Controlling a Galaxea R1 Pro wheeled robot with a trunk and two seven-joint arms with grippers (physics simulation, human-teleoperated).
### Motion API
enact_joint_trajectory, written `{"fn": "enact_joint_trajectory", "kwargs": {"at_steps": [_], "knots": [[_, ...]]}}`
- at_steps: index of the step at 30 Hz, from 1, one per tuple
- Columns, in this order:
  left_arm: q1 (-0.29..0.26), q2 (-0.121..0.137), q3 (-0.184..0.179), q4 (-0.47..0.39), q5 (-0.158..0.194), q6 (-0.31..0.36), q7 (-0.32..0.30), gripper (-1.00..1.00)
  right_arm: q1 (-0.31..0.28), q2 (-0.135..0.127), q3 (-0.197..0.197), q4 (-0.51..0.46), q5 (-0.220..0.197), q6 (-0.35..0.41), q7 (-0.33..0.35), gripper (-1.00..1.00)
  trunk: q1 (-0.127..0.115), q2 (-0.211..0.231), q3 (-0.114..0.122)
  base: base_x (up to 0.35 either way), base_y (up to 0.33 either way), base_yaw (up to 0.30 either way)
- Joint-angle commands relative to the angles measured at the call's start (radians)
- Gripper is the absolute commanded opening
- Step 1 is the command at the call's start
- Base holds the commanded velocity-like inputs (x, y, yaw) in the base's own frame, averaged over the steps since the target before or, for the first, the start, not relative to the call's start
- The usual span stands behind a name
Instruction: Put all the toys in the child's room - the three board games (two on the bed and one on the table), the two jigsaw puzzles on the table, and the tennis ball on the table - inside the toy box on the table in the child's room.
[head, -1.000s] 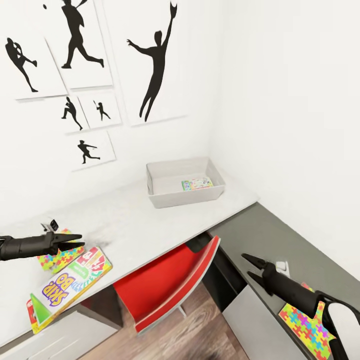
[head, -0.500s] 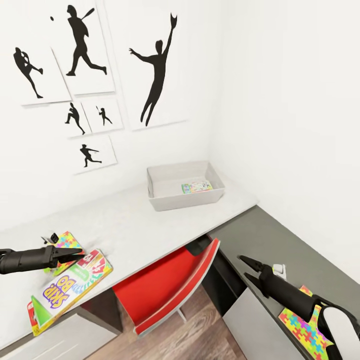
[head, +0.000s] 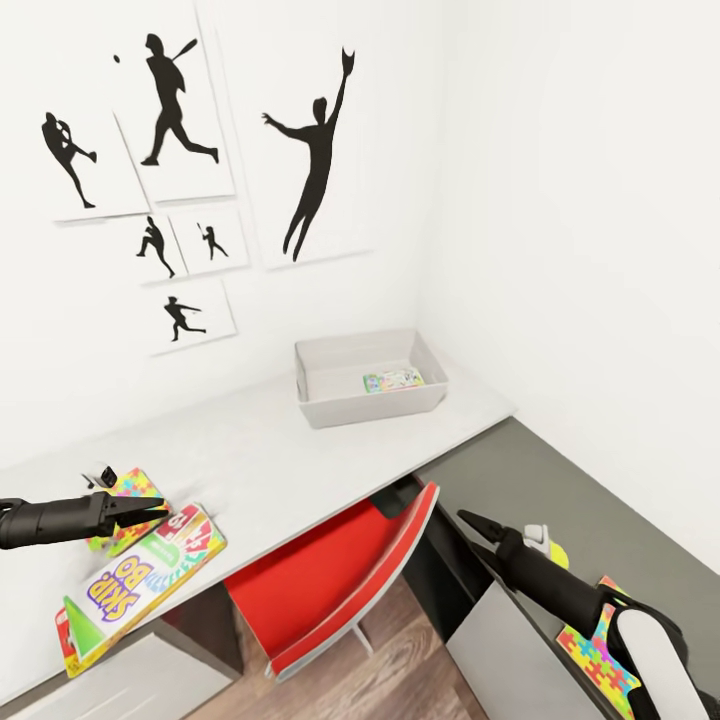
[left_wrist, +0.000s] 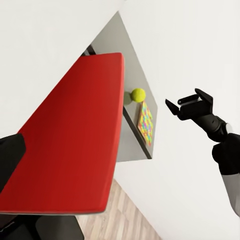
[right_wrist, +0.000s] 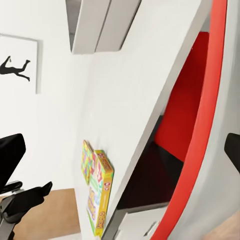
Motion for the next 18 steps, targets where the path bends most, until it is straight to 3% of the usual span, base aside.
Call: {"fn": "enact_joint_trajectory", "kwargs": {"at_steps": [1,8,18], "knots": [[-0.001,0.001,-0.005,0.000,0.004,0.011,-0.004,1.00,-0.001,0.001,0.001,0.000,0.009,0.002,0.008,1.00,0.001,-0.002,0.000,0.000,0.000,0.000],[-0.001,0.001,-0.005,0.000,0.004,0.011,-0.004,1.00,-0.001,-0.003,0.003,0.001,0.011,-0.002,0.007,1.00,0.001,-0.002,0.011,-0.018,0.000,0.000],[0.000,0.000,-0.006,0.000,0.005,0.011,-0.004,1.00,-0.001,0.000,0.001,0.001,0.011,-0.003,0.008,1.00,0.001,-0.002,0.028,-0.132,0.000,0.000]]}}
